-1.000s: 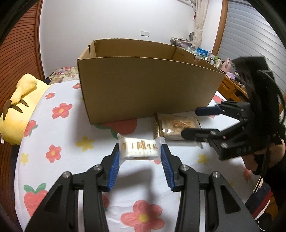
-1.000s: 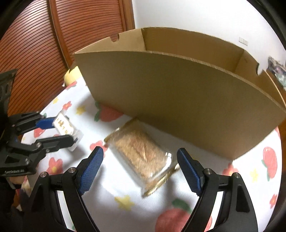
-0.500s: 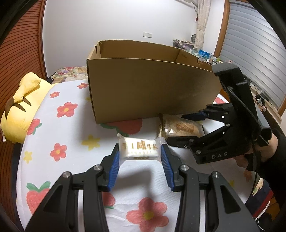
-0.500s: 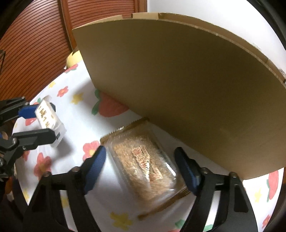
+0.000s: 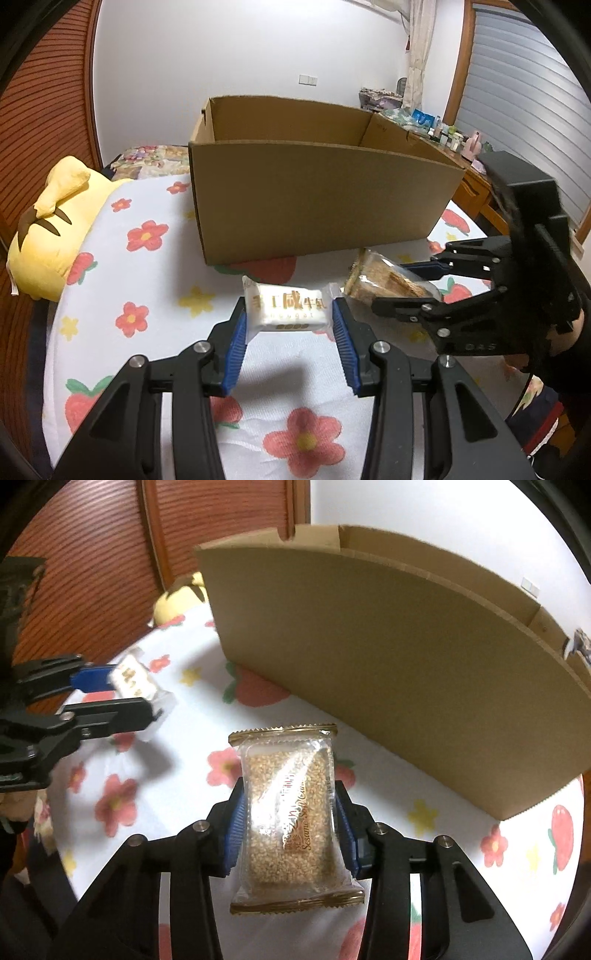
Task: Organize snacks
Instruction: 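Lift the cake and bread pack and carry both over the box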
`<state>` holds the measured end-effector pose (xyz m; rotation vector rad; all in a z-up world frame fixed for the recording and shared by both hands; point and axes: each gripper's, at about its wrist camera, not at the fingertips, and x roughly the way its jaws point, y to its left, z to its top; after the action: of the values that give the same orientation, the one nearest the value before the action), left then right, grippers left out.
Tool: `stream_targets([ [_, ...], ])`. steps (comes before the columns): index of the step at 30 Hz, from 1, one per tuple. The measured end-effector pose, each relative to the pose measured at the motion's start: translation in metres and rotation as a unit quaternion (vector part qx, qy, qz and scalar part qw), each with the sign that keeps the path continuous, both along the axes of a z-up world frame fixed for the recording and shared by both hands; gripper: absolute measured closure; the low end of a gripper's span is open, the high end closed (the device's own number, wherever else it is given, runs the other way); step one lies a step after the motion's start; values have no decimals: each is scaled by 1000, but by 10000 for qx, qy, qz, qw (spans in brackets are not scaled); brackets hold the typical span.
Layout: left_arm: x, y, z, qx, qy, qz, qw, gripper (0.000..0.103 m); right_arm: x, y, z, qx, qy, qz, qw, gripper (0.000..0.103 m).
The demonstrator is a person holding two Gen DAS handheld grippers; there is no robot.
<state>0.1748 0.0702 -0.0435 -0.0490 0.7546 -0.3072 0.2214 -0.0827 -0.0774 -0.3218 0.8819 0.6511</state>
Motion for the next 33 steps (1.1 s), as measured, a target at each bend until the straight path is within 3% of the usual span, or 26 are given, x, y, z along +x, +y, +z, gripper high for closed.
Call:
stream_targets([
  [17, 13, -10, 71, 68, -757, -81, 9971, 61, -23, -27, 94, 705, -951, -146, 9929, 59],
  [22, 31, -17, 87, 126, -886, -119, 9959, 60, -9, -36, 113, 816, -1182, -260, 9893, 59],
  [33, 87, -31, 98, 245, -901, -74, 9956, 60, 46, -58, 124, 1019, -1332, -642, 9837, 59],
])
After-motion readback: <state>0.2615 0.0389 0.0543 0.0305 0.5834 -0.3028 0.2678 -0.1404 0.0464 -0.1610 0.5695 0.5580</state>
